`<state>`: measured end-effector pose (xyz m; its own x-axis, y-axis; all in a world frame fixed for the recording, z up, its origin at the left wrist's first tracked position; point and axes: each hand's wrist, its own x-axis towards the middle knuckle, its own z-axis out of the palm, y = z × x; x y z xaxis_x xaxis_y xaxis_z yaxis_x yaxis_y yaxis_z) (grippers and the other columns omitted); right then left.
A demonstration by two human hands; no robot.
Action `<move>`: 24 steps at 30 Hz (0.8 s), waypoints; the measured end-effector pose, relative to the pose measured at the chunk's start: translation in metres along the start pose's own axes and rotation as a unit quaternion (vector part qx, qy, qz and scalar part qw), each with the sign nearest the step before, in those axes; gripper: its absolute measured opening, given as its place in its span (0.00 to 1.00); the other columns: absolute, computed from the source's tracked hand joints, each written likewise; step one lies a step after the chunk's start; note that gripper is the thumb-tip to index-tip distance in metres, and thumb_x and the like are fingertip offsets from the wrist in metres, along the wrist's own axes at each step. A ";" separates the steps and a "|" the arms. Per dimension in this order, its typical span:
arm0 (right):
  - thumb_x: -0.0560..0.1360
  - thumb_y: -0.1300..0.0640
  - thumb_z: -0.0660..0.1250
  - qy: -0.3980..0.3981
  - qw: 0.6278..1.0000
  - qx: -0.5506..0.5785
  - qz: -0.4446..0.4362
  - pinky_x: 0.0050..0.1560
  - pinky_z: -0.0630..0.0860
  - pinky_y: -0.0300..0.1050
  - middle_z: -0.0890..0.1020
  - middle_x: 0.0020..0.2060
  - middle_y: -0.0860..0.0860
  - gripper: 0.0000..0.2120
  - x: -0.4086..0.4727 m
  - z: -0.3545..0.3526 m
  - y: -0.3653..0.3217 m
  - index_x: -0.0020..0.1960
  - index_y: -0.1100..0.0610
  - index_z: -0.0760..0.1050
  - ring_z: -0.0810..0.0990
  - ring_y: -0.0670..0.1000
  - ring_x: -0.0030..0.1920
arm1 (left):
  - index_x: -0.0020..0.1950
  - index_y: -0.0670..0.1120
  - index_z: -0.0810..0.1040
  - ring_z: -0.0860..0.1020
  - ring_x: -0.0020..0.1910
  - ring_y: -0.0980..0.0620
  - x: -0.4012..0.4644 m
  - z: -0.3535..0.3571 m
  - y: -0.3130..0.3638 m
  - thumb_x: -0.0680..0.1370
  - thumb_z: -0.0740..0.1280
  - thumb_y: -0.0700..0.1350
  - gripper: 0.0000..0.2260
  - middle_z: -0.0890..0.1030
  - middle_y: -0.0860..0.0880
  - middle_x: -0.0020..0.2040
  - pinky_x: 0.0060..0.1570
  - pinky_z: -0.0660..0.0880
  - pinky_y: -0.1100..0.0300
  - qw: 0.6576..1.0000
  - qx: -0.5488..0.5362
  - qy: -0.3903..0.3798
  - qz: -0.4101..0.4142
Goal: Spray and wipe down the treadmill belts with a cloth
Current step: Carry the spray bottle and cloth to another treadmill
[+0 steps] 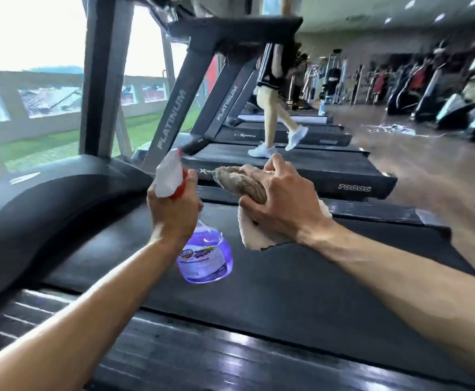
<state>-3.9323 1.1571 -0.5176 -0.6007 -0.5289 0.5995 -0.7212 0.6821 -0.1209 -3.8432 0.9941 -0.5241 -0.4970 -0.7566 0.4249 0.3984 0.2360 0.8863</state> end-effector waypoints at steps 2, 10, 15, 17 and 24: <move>0.75 0.34 0.62 0.012 1.000 -0.026 0.009 0.52 0.77 0.53 0.71 0.60 0.52 0.31 -0.013 -0.043 0.017 0.77 0.42 0.69 0.74 0.56 0.60 | 0.41 0.49 0.76 0.72 0.20 0.58 -0.023 0.026 0.030 0.80 0.70 0.41 0.09 0.75 0.50 0.31 0.24 0.70 0.68 1.000 -0.018 -0.012 -0.016; 0.72 0.31 0.55 0.074 0.989 -0.103 0.082 0.47 0.76 0.49 0.72 0.56 0.50 0.34 -0.082 -0.185 0.062 0.75 0.40 0.71 0.77 0.54 0.54 | 0.49 0.48 0.80 0.75 0.21 0.60 -0.095 0.085 0.137 0.80 0.70 0.46 0.03 0.80 0.41 0.36 0.22 0.70 0.68 0.995 -0.039 -0.090 -0.017; 0.77 0.34 0.63 0.105 0.979 -0.138 0.106 0.51 0.78 0.51 0.71 0.57 0.51 0.31 -0.125 -0.267 0.078 0.77 0.43 0.69 0.75 0.53 0.57 | 0.48 0.51 0.81 0.76 0.25 0.55 -0.138 0.106 0.188 0.80 0.70 0.44 0.02 0.79 0.48 0.34 0.26 0.73 0.65 0.990 -0.072 -0.121 0.019; 0.77 0.33 0.63 0.117 0.975 -0.154 0.109 0.49 0.75 0.48 0.72 0.57 0.50 0.32 -0.136 -0.291 0.082 0.77 0.44 0.69 0.75 0.52 0.57 | 0.45 0.52 0.80 0.75 0.24 0.55 -0.152 0.114 0.202 0.80 0.70 0.42 0.06 0.79 0.49 0.33 0.26 0.74 0.63 0.987 -0.087 -0.131 0.020; 0.73 0.29 0.53 0.148 0.966 -0.184 0.102 0.47 0.78 0.48 0.73 0.54 0.51 0.34 -0.132 -0.335 0.095 0.73 0.42 0.72 0.76 0.53 0.54 | 0.51 0.46 0.82 0.73 0.20 0.56 -0.162 0.145 0.224 0.79 0.70 0.41 0.03 0.77 0.50 0.29 0.24 0.72 0.64 0.985 -0.106 -0.138 0.011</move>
<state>-3.8059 1.4614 -0.3430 -0.5520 -0.2344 0.8002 -0.3941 0.9190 -0.0027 -3.7848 1.2580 -0.3679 -0.6657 -0.5513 0.5030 0.5483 0.0959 0.8308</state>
